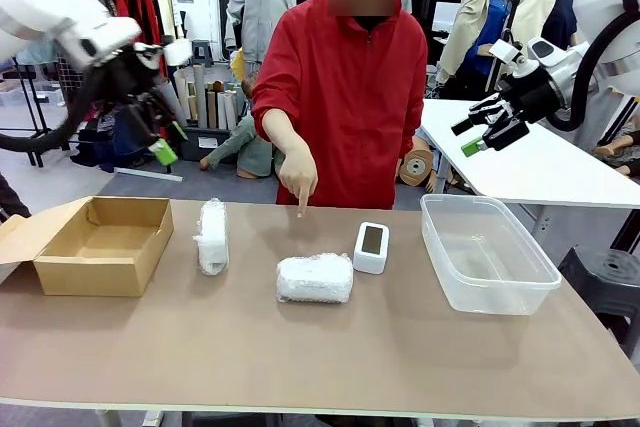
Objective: Separate and place wrapped and unwrapped clocks.
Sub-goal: Pick up the Digital clock indicated by the person.
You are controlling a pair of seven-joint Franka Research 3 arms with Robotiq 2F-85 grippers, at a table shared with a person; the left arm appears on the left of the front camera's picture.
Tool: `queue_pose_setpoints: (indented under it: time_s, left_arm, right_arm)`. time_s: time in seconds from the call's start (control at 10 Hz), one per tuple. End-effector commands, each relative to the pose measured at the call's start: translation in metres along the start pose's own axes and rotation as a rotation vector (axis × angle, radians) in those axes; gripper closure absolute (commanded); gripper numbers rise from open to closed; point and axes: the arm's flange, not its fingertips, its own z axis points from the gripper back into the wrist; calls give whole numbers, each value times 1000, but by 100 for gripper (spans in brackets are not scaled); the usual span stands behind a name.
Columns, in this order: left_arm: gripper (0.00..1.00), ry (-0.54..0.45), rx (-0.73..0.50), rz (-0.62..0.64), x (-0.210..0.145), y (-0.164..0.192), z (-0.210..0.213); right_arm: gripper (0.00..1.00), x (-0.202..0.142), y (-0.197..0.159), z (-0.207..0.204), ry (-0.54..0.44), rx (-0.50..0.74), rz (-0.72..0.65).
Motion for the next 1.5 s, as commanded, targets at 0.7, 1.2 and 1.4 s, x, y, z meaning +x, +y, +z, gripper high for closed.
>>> queue_pose_setpoints:
  time_s: [0.7, 1.2, 1.4]
  left_arm:
    - [0, 83, 100, -97, 76, -11, -144]
    - [0, 81, 87, -78, 80, -12, -140]
    - [0, 81, 87, -78, 80, -12, -140]
  right_arm:
    - [0, 0, -1, 1, 1, -5, 1]
    - [0, 0, -1, 1, 1, -5, 1]
    - [0, 0, -1, 1, 1, -5, 1]
